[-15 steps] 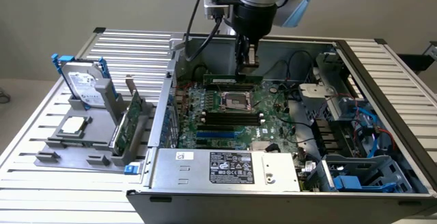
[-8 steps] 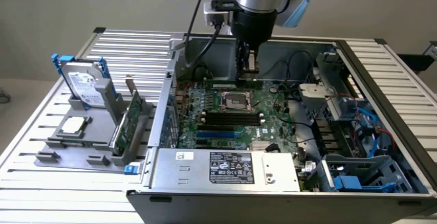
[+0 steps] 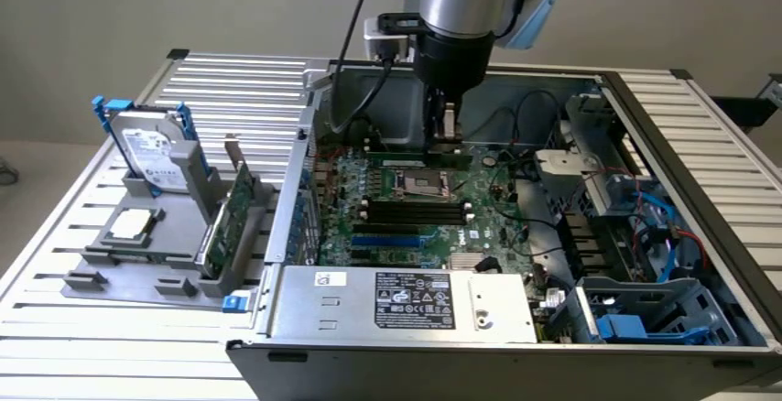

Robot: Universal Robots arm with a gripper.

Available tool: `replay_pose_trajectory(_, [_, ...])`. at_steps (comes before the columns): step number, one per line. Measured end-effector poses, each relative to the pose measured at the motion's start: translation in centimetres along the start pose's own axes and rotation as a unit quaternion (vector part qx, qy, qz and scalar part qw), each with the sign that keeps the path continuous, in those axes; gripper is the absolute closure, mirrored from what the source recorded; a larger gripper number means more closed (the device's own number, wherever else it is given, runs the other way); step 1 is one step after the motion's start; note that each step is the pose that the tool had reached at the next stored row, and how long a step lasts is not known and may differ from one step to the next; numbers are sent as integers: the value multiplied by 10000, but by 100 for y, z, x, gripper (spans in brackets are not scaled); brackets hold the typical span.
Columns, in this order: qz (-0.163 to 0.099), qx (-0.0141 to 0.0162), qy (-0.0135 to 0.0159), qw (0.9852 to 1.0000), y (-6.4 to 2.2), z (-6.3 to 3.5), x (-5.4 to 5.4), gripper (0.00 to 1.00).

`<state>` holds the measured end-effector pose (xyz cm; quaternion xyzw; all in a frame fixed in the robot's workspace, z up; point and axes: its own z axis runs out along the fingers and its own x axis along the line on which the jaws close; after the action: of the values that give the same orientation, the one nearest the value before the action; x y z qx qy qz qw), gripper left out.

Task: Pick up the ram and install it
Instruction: 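Insert the ram into the slot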

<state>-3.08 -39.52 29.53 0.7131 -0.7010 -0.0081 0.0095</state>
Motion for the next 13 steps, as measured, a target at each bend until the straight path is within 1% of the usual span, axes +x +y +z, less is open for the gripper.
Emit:
replay_pose_trajectory(3, [20, 1, 0, 10000, -2, 54, 16, 87])
replay_pose_trajectory(13, [21, -2, -1, 10000, -8, 227, 120, 87])
